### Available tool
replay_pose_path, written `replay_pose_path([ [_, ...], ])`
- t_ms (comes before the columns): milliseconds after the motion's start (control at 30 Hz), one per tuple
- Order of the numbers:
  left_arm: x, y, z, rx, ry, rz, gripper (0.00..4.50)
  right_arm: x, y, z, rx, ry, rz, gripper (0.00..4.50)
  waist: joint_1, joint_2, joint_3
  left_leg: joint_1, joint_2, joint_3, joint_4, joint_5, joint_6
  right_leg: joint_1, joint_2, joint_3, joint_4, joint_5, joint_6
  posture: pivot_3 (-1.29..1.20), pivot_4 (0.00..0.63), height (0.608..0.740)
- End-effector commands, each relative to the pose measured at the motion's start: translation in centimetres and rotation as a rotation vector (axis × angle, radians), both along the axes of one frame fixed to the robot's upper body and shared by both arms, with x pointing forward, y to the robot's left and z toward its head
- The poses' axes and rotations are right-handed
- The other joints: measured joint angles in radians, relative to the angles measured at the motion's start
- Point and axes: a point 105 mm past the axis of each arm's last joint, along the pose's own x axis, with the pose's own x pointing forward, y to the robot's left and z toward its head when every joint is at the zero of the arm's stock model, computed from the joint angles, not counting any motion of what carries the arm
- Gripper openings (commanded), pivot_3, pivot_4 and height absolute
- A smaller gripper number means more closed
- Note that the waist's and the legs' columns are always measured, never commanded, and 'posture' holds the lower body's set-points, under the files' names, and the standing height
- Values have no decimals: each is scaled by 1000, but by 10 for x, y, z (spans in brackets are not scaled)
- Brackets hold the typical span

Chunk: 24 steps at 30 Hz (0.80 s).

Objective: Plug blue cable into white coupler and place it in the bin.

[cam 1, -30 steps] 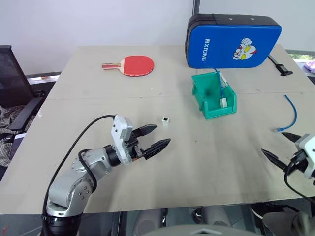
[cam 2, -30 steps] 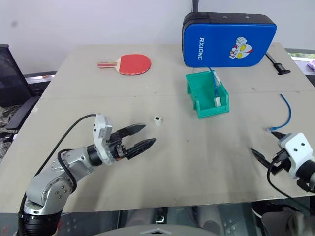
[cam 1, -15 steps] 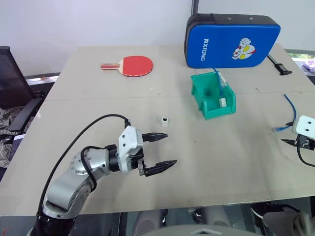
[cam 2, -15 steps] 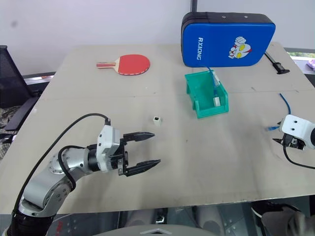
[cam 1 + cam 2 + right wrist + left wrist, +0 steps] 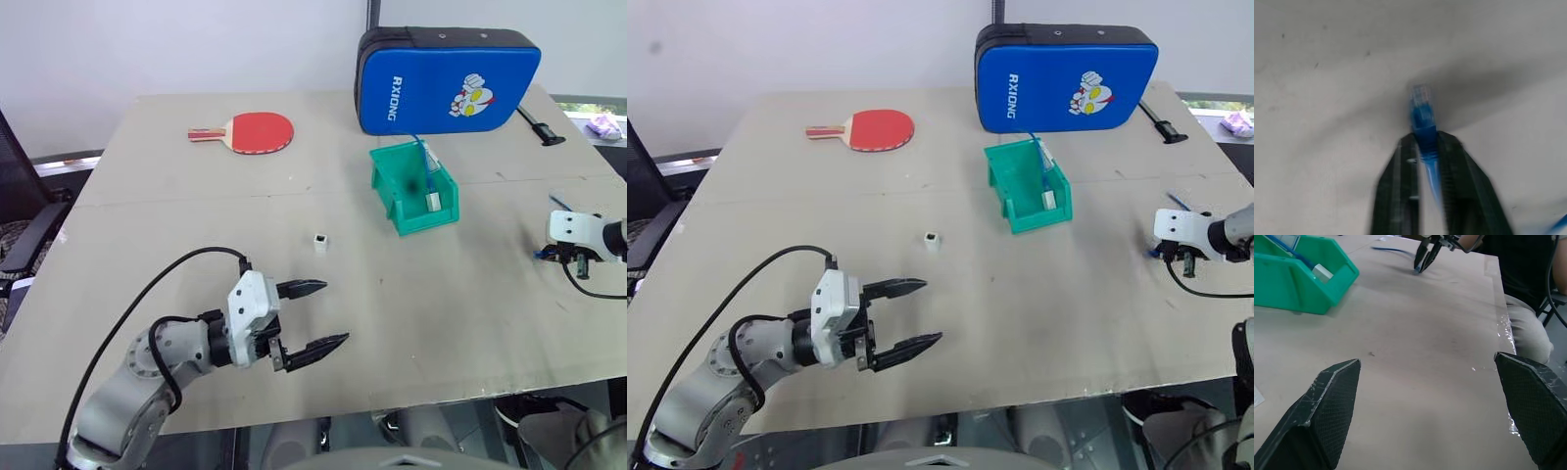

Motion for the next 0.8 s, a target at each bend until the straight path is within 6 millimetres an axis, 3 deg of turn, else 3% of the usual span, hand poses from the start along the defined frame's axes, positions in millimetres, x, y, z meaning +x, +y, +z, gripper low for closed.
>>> replay_pose_path([
  [33, -2, 0, 10, -3, -46, 17, 4500, 7, 24, 7, 93, -5, 69, 72, -7, 0, 0, 1, 0, 0, 0, 0, 0, 0, 0, 0, 0, 0, 0, 0, 150, 731],
  [133, 2, 3, 8, -6, -43, 44, 4500, 11, 61, 21, 207, 16, 179, 72, -9, 1, 0, 2, 1, 0, 0, 0, 0, 1, 2, 0, 1, 1, -1, 0, 150, 731],
  [233, 11, 5, 7, -3, -53, 66, 4500, -8, 110, 22, 229, 88, 292, 72, 1, 3, 1, 1, 4, -3, -1, 0, 0, 0, 3, -2, 3, 1, -1, 0, 150, 731],
  [367, 25, 4, 2, 21, -72, 71, 4500, -40, 194, 8, 272, 151, 379, 72, 23, 6, 1, -4, 7, -6, -1, 0, 0, -5, 4, -8, 4, 2, 0, 0, 150, 731],
  [467, 33, 5, 0, 44, -72, 53, 4500, -51, 230, -8, 270, 172, 401, 72, 27, 6, 1, -5, 7, -7, -1, 0, -1, -6, 5, -8, 3, 1, -2, 0, 150, 731],
  [567, 41, 5, -7, 83, -63, 34, 4500, -46, 248, -25, 234, 150, 397, 72, 27, 4, -1, -6, 5, -5, 0, 0, -1, -5, 3, -8, 2, 1, -2, 0, 150, 731],
  [667, 43, -4, -16, 110, -46, -45, 4500, -46, 243, -22, 275, 125, 369, 1098, 23, -1, -4, -4, 4, -4, 0, 0, -1, -3, 1, -8, 1, 1, -1, 0, 150, 731],
  [700, 46, -8, -21, 126, -46, -69, 4500, -52, 241, -7, 383, 92, 351, 1881, 22, -1, -4, -3, 3, -3, 0, 0, -1, -3, 0, -7, 1, 1, -1, 0, 150, 731],
  [800, 55, -24, -32, 165, -42, -137, 4500, -79, 218, 23, 624, -30, 302, 2087, 59, 0, -4, -7, 2, -8, -1, 0, -1, -4, 0, -12, 1, 1, -2, 0, 150, 731],
])
